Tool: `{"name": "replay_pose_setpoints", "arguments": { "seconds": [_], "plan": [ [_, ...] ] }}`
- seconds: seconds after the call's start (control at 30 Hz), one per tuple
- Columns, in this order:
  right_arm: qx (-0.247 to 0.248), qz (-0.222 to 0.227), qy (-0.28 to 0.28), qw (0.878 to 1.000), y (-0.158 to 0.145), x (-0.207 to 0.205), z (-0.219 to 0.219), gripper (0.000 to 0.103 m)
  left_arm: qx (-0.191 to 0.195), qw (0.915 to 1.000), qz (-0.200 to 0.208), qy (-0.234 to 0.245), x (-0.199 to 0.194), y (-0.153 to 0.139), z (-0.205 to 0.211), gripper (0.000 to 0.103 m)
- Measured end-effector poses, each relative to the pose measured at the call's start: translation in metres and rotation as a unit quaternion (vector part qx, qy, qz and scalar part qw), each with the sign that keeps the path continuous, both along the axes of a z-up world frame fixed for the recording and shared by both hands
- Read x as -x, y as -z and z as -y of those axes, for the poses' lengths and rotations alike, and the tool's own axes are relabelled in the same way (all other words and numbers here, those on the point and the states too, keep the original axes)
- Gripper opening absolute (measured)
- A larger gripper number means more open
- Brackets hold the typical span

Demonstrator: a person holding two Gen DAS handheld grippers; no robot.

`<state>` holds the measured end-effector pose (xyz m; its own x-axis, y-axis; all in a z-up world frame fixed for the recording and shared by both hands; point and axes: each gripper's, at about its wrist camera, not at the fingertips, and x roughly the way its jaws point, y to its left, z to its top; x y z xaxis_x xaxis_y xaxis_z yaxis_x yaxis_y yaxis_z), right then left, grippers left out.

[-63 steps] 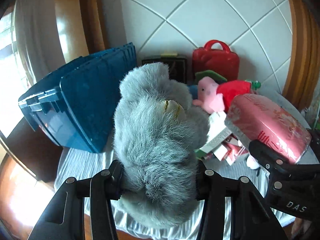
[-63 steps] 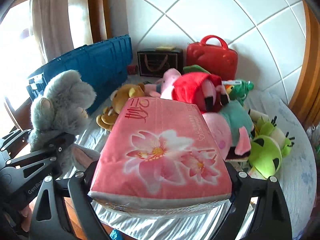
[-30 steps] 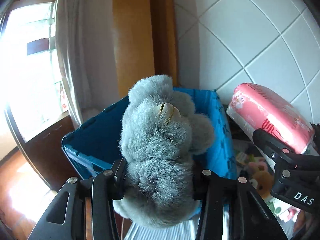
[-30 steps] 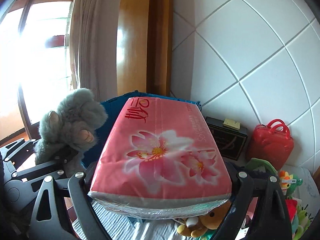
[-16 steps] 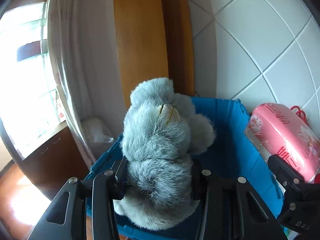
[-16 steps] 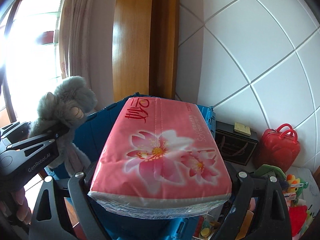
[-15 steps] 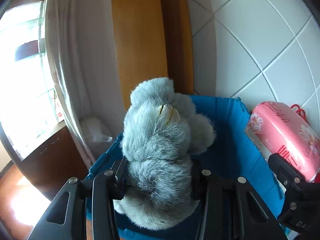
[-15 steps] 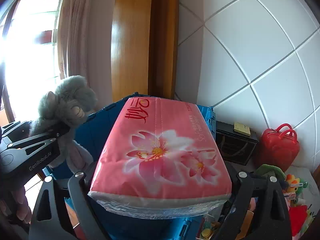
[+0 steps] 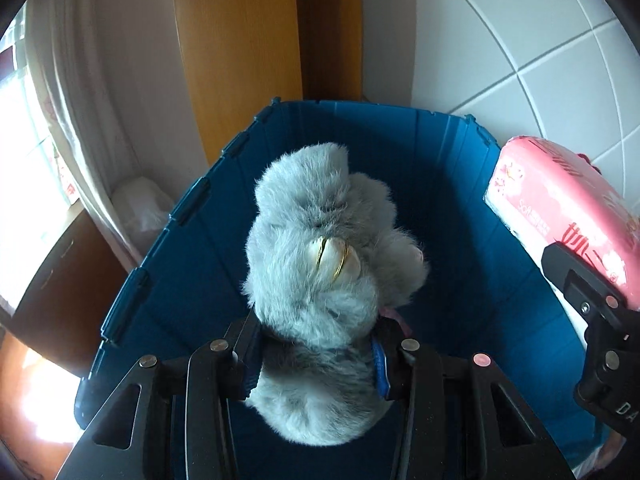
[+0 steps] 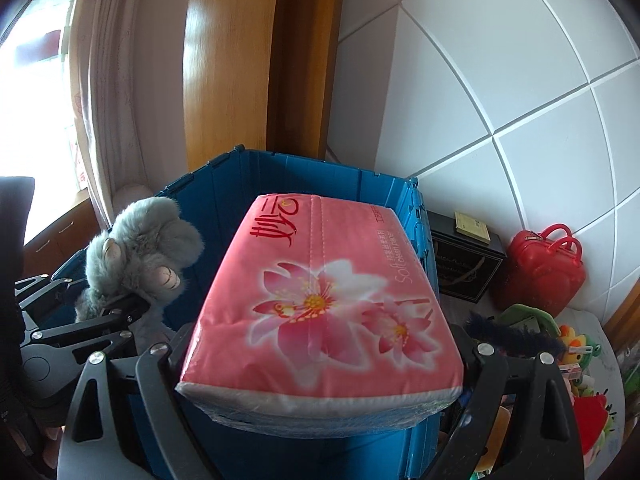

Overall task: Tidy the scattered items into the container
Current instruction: 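Open both tools to drop the bunny and tissue pack into the crate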

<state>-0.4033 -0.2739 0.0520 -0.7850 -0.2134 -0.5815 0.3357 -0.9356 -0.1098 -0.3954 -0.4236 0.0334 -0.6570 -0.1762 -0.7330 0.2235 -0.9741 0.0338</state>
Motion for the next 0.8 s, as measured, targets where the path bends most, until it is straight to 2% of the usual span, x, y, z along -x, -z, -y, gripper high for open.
{"name": "replay_pose_setpoints", "arguments": {
  "seconds": [0.1,0.2,0.27,0.33,0.67,0.8],
  "plan": [
    [-0.007,0.012,0.002,1.0,0.004,0.007,0.006,0.093,-0.005,0.9999,0.011,0.003,0.005,0.004,0.005,0.035],
    [-0.013,0.018,0.007,1.0,0.007,0.011,0.011,0.093,-0.002,0.9999,0.011,0.004,0.006,0.002,0.005,0.037],
    [-0.016,0.018,0.007,1.0,0.007,0.012,0.014,0.093,0.002,0.9999,0.01,0.007,0.007,0.001,0.008,0.052],
    [-0.017,0.018,0.007,1.0,0.007,0.012,0.017,0.093,0.007,0.9999,0.006,0.007,0.006,0.002,0.012,0.061],
    [-0.022,0.015,0.02,0.999,0.007,0.012,0.023,0.095,0.007,0.9999,0.006,0.004,-0.003,0.006,0.018,0.069],
    [-0.022,0.005,0.027,0.999,0.003,0.008,0.022,0.099,0.006,1.0,0.007,0.003,-0.009,0.008,0.019,0.071]
  ]
}}
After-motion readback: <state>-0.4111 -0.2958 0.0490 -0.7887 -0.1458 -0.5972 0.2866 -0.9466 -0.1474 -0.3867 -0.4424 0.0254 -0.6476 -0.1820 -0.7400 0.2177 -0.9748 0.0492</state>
